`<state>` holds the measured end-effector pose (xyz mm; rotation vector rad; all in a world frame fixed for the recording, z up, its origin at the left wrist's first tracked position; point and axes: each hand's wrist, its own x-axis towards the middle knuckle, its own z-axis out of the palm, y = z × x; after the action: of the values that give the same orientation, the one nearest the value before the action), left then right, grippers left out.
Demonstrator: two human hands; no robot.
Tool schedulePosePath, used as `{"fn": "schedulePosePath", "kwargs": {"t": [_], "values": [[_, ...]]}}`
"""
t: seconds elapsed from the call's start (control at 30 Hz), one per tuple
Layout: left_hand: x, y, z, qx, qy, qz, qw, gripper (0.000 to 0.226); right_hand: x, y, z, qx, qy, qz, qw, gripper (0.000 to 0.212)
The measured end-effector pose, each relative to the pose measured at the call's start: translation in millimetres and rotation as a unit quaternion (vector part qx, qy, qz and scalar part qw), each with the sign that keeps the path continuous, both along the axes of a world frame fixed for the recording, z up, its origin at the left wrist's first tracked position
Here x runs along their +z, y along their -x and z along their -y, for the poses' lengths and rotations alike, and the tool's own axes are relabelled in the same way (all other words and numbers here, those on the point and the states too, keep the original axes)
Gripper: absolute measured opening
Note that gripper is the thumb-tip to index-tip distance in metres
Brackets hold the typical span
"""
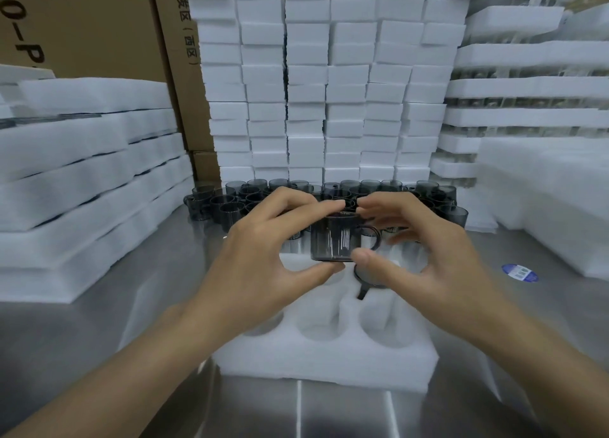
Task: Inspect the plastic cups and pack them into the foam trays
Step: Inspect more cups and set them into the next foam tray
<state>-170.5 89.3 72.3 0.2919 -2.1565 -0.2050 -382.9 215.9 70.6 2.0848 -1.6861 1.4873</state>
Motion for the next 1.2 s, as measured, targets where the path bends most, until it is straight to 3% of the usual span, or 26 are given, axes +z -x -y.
{"fn": "schedulePosePath", "kwargs": {"t": [0.1,0.23,0.33,0.43,0.57,0.83,1.03,1.2], "values": [[-1.2,0.5,-1.7,-0.006,0.004,0.007,1.000,0.067,-1.0,2.4,2.4,0.029,-0.024,0.043,0.998,0.031],[-1.3,2.1,-5.9,-0.027,-0.029,0.011,0.999,0.066,1.4,0.2,7.6,0.111,-0.053,0.199,0.972,0.022],[1.5,1.2,-7.3,-0.073,-0.132,0.049,0.987,0.068,6.0,1.9,6.3,0.118,-0.071,0.257,0.956,0.013],[8.2,0.9,-10.7,-0.176,-0.263,0.094,0.944,0.062,7.6,5.5,5.1,0.107,-0.085,0.282,0.950,0.011],[8.3,3.2,-14.2,-0.198,-0.323,0.063,0.923,0.057,8.5,9.5,6.3,0.084,-0.080,0.275,0.954,0.014],[-10.9,12.3,-34.6,-0.117,-0.189,0.157,0.962,0.071,6.5,44.5,12.8,-0.056,-0.038,0.332,0.941,0.029],[-10.0,14.5,-47.0,-0.058,-0.120,0.172,0.976,0.074,-0.4,46.2,16.9,-0.076,-0.047,0.300,0.950,0.025],[-11.6,16.3,-54.0,-0.038,-0.116,0.179,0.976,0.070,-2.3,44.7,18.0,-0.081,-0.043,0.275,0.957,0.023]]}}
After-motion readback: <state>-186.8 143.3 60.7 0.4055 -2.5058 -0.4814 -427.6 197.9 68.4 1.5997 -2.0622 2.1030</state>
